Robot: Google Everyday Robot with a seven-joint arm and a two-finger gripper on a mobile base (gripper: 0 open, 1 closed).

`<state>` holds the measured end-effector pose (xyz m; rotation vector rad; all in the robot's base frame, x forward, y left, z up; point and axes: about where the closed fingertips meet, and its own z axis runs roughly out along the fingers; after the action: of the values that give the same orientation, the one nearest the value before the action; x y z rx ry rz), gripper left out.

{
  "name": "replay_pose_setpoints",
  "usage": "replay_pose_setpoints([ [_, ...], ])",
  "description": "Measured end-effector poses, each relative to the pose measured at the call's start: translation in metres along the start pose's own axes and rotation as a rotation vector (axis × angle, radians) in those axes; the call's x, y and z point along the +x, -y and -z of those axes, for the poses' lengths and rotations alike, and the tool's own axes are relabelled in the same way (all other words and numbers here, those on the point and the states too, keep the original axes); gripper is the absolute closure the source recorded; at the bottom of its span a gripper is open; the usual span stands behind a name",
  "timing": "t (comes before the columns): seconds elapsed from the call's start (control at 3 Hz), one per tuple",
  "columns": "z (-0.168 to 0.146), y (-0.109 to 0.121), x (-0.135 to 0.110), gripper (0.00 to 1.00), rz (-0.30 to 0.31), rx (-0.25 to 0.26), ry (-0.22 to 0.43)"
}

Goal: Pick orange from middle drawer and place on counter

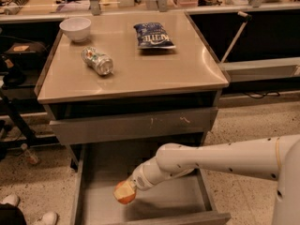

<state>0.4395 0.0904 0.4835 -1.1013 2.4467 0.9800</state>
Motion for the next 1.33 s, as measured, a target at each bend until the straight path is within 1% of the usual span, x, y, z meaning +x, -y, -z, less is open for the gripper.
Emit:
replay_pose_setpoints([
  [0.33, 0.058, -0.011, -0.008, 1.0, 0.006, 0.084, 0.006],
  [0.67, 0.116, -0.02, -0.034, 1.0, 0.041, 0.179, 0.003],
  [1.0, 0.124, -0.025, -0.041, 1.0, 0.061, 0.195, 0.008],
  [1.33, 0.12, -0.024, -0.039, 1.0, 0.056, 0.188, 0.006],
])
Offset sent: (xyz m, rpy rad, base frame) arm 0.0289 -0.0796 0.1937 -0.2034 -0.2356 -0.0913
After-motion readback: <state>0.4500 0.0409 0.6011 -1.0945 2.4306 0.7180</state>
